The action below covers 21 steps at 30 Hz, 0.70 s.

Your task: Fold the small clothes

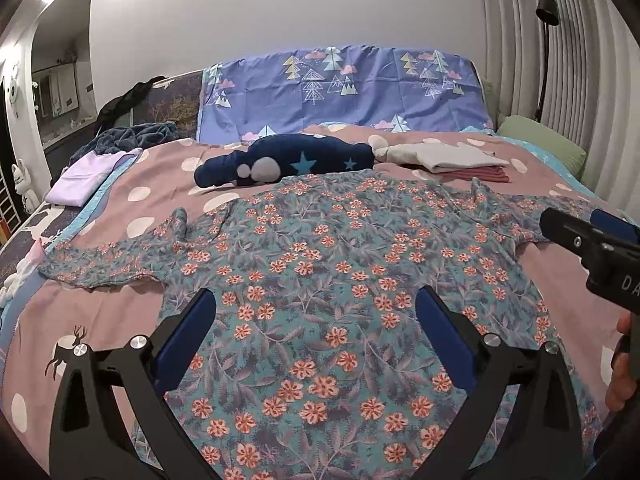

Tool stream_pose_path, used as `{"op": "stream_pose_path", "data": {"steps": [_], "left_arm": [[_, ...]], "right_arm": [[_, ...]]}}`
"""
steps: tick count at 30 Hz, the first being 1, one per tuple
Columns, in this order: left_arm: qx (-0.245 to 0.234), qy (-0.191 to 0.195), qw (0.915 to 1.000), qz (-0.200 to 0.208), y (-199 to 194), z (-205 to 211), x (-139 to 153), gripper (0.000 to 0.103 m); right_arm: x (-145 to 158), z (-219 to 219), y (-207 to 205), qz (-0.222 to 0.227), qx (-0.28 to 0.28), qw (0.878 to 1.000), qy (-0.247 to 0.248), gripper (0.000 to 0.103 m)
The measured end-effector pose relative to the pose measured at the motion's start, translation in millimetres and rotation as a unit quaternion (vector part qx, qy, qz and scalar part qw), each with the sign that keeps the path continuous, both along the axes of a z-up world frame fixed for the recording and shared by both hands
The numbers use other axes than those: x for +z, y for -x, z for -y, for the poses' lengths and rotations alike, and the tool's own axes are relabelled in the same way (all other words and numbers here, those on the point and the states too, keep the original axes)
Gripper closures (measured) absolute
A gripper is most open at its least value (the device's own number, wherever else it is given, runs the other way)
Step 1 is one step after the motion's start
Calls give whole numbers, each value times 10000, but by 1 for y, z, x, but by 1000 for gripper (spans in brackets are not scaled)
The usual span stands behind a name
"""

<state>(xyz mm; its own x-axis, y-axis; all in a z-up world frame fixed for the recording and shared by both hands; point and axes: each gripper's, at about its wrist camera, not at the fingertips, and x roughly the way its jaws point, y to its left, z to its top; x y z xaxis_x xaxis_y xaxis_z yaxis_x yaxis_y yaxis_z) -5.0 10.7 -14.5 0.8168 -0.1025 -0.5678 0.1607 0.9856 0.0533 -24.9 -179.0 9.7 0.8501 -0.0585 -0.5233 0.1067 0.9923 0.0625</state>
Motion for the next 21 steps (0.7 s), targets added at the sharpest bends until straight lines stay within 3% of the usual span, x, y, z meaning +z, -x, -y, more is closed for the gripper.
{"op": "stream_pose_path", "data": {"steps": [21], "left_arm": [[-97,123,9999,18,6,-1,1,2]], "right_arm": [[-2,-7,2,-93,219,9996,132,2]]}}
